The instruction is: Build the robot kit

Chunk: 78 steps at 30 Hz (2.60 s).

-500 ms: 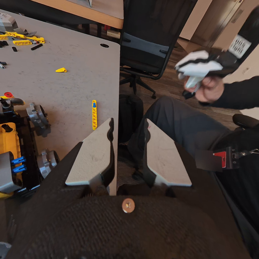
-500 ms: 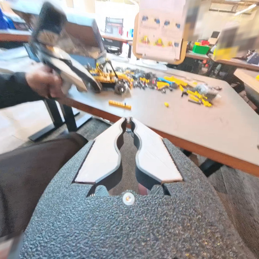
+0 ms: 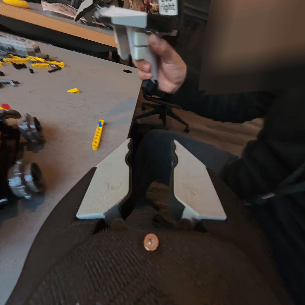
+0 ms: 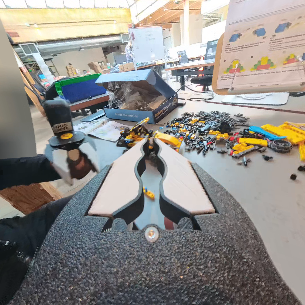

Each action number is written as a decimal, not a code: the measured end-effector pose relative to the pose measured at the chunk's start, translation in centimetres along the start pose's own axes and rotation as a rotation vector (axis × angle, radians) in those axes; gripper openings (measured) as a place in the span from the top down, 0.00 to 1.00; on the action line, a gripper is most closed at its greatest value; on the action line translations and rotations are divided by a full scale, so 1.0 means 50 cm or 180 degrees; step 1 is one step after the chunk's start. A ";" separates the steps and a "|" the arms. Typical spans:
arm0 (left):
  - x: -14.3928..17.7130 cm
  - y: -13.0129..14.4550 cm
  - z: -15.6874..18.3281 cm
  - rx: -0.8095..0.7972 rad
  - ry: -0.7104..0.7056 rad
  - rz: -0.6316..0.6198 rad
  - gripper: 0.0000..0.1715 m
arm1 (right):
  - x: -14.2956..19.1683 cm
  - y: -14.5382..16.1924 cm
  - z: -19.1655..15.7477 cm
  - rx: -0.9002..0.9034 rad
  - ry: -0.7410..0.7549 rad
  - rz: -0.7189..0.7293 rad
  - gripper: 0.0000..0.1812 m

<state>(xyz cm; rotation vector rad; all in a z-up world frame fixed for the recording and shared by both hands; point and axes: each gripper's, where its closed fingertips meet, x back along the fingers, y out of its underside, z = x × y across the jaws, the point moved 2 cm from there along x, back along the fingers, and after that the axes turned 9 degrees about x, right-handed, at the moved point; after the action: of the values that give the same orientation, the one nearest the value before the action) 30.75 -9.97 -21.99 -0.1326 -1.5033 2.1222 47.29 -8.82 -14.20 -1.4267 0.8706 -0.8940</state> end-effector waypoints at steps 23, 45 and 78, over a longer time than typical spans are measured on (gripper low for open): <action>-0.016 -0.016 -0.100 0.0309 -0.1130 0.0047 0.82 | -0.057 0.161 0.049 0.0668 -0.0559 -0.1624 0.97; -0.077 -0.062 -0.117 0.0514 -0.1010 -0.0566 0.82 | 0.029 0.228 0.066 0.0719 -0.0431 -0.2095 0.91; -0.115 -0.022 -0.069 0.0032 -0.0682 -0.0667 0.77 | 0.000 0.234 0.064 0.0794 -0.0700 -0.2290 0.97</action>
<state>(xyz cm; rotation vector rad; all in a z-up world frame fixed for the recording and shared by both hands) 37.34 -9.48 -23.58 0.2533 -1.5505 2.0247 50.11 -7.94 -25.98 -1.5948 0.0502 -1.2900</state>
